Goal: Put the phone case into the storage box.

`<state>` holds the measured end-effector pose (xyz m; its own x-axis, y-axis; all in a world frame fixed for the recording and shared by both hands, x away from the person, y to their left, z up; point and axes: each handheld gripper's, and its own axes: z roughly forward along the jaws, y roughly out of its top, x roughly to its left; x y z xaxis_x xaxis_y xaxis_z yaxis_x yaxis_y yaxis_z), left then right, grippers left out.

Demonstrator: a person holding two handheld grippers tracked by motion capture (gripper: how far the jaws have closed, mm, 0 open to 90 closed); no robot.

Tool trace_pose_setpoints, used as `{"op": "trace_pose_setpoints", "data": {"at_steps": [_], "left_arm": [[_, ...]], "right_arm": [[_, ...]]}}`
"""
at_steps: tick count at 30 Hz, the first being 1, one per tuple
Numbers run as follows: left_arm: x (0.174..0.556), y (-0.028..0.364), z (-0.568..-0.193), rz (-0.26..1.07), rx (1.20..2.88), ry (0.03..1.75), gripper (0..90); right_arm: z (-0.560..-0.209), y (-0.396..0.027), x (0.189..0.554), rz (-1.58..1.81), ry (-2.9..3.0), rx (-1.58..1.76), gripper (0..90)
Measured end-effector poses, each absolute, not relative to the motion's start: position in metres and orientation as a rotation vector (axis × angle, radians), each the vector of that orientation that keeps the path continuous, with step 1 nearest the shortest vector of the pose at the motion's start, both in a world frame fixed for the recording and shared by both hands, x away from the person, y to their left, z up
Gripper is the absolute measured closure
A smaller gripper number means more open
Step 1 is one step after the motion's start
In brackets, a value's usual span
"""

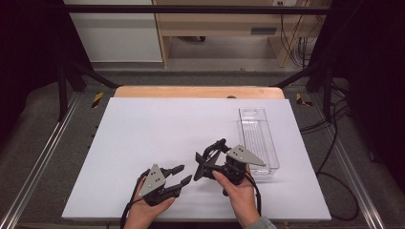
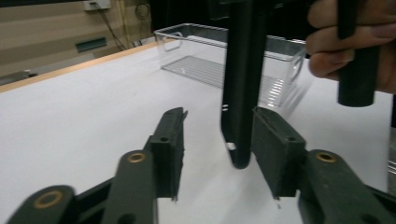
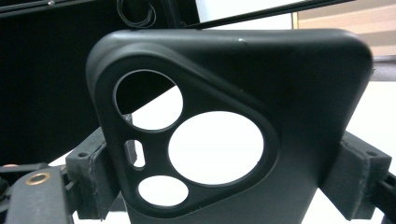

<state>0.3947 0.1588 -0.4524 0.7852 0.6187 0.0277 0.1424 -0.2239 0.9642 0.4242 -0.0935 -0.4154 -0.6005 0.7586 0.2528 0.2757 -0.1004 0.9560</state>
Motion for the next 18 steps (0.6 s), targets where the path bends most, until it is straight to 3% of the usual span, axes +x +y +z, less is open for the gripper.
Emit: {"op": "trace_pose_setpoints", "data": {"at_steps": [10, 18], "left_arm": [[0.409, 0.195, -0.449, 0.554, 1.729, 0.728, 24.6], [0.417, 0.224, -0.448, 0.612, 1.705, 0.817, 14.9]], "right_arm": [[-0.411, -0.096, 0.430, 1.703, 1.801, 1.141, 13.7], [-0.399, -0.097, 0.441, 1.651, 1.817, 1.139, 13.8]]}}
